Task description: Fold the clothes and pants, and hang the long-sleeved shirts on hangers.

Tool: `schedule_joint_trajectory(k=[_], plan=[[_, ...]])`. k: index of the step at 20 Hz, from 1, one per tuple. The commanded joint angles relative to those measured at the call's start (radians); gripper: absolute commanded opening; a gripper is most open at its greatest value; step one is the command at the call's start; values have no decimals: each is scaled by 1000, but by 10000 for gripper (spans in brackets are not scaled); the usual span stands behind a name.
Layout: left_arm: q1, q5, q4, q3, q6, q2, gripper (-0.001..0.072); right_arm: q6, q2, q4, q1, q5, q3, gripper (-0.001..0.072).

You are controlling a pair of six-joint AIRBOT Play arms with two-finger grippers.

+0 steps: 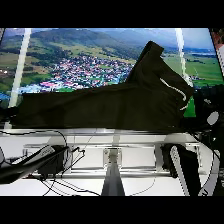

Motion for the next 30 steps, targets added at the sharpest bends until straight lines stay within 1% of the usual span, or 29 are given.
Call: schedule_joint_trajectory(k=[1, 2, 3, 4, 5, 6, 7, 10, 12, 13, 15, 16, 17, 18, 19, 21, 22, 23, 25, 27, 30], plan=[[0, 90, 32, -2, -10, 0, 15, 0, 0, 1, 0, 2, -1, 25], [0, 95, 32, -2, -9, 0, 16, 1, 0, 3, 0, 0, -1, 43], [0, 109, 27, -2, -9, 0, 77, 1, 0, 3, 0, -4, -2, 168], [0, 129, 18, -2, -9, 0, 345, 1, 0, 3, 0, -7, -2, 349], [0, 146, 4, -2, -10, 0, 720, 0, 0, 3, 0, -10, -2, 484], [0, 164, -27, -2, -12, 0, 698, 1, 0, 3, 0, -23, -1, 496], [-2, 179, -63, -2, -13, 0, 699, 1, 0, 10, 0, -50, -2, 496], [-23, 221, -262, 0, 0, 0, 696, -8, 0, 98, 1, -173, 9, 493], [-88, 251, -429, 0, 143, 0, 696, -147, 0, 238, 1, -275, 36, 493], [-139, 266, -502, 1, 209, 0, 696, -207, -1, 332, 1, -344, 55, 493], [-248, 328, -619, 1, 224, 0, 697, -254, -39, 483, 21, -457, 114, 493], [-302, 372, -674, 1, 223, 0, 696, -266, -78, 515, 50, -490, 155, 494], [-348, 416, -716, 1, 223, 0, 697, -266, -132, 520, 93, -518, 208, 513], [-394, 460, -758, 1, 223, 0, 697, -266, -200, 519, 144, -535, 266, 556], [-431, 489, -791, 1, 223, 0, 697, -265, -274, 519, 193, -546, 327, 560], [-492, 511, -822, 1, 223, 0, 696, -260, -449, 519, 293, -596, 455, 574], [-515, 510, -822, 0, 223, 0, 696, -259, -546, 520, 338, -630, 519, 647], [-534, 510, -822, 0, 223, 0, 696, -258, -634, 520, 379, -659, 577, 700], [-559, 510, -822, 0, 223, 0, 696, -254, -801, 519, 449, -692, 691, 697], [-572, 510, -822, 0, 223, 0, 697, -229, -932, 519, 501, -715, 781, 695], [-575, 510, -822, 0, 223, 0, 696, -206, -1069, 518, 543, -748, 882, 686]])
